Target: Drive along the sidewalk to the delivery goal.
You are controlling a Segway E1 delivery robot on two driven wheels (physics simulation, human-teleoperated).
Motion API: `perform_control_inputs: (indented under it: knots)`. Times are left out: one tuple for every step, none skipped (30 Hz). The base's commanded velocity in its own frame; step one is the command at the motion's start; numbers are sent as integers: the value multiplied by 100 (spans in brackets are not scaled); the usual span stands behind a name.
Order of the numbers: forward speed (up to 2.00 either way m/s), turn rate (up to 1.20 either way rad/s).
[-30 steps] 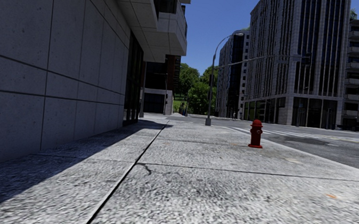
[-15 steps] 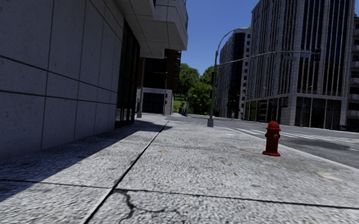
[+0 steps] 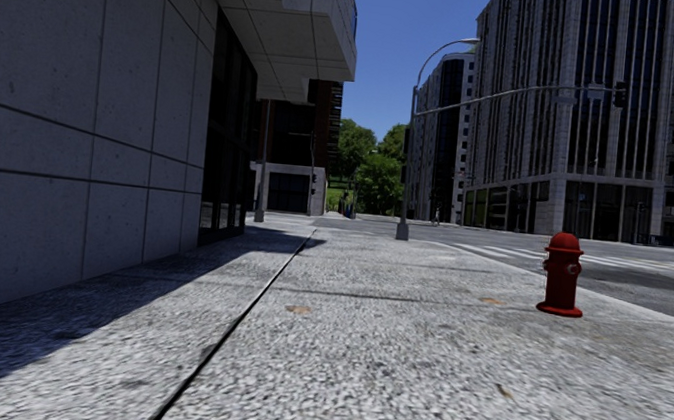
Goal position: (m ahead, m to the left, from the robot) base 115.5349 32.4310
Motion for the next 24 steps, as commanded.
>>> perform_control_inputs:
  knots:
    - [200,27]
    - [200,27]
    - [200,32]
    - [200,34]
    - [200,35]
    - [200,35]
    - [200,35]
    - [200,35]
    - [200,35]
    - [200,35]
    - [200,35]
    - [200,35]
    - [200,35]
    - [200,35]
    - [200,35]
    - [200,32]
    - [200,13]
    - [200,13]
    - [200,0]
    - [200,0]
    - [200,0]
    - [200,0]
    - [200,0]
    - [200,0]
